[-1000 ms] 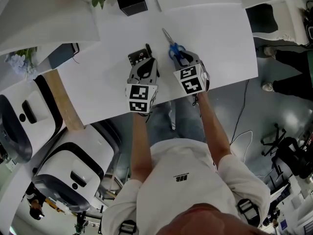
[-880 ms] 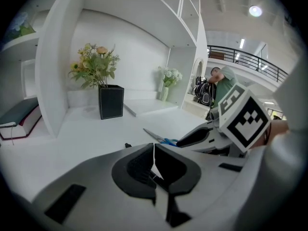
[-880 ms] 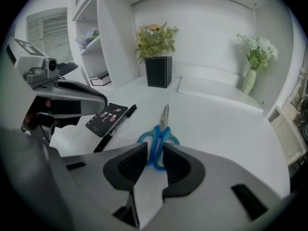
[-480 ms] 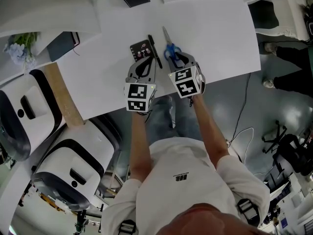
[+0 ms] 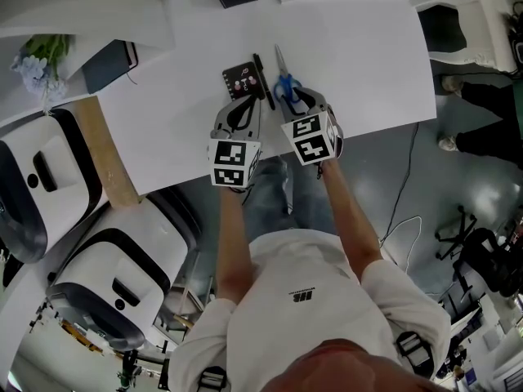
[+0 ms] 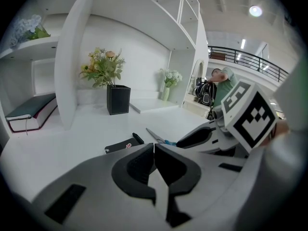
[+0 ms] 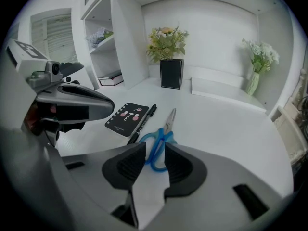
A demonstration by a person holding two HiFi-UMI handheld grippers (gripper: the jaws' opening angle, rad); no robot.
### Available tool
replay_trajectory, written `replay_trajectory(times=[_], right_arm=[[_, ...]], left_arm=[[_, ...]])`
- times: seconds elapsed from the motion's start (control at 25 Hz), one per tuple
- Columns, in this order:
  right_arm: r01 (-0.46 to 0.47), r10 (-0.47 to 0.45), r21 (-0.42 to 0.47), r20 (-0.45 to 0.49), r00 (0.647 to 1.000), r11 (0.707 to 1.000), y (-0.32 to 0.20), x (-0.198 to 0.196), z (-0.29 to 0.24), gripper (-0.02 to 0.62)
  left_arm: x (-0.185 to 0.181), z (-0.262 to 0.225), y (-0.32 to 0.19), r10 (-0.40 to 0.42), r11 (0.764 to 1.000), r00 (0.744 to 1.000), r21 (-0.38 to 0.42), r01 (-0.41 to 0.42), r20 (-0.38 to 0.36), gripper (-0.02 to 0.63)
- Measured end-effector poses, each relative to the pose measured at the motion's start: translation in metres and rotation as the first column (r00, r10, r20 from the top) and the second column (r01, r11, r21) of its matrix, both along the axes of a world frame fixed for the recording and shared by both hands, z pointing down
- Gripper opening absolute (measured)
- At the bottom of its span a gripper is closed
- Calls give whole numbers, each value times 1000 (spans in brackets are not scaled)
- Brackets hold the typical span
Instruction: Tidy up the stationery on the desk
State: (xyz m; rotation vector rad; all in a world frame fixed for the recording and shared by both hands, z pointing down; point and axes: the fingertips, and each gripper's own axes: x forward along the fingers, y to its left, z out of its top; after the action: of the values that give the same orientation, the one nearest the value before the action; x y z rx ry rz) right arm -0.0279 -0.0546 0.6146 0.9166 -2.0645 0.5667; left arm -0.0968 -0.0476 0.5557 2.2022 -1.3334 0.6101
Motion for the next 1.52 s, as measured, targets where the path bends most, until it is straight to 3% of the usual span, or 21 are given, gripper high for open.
replay_trajectory(times=[0.28,0.44,0.72,1.52], right_arm=[[20,-23,69,38,999,997,-5,-1,-23,104],[55,-71,144,111,991,988,-7,-5,-43,38],[64,-102,212,174,979,975,0,4,-68,-3],[68,-123,265,197,973,962,27,5,-113,-5]], left_arm=[[-1,-8,1,-6,1000,1000,16,6,-1,0],[-1,-14,2,-10,1000,1000,24,10,2,0],[-6,-27,8,-33,998,999,51,33,-9,0],[-17,-62,37,-45,996,999,79,46,-15,0]])
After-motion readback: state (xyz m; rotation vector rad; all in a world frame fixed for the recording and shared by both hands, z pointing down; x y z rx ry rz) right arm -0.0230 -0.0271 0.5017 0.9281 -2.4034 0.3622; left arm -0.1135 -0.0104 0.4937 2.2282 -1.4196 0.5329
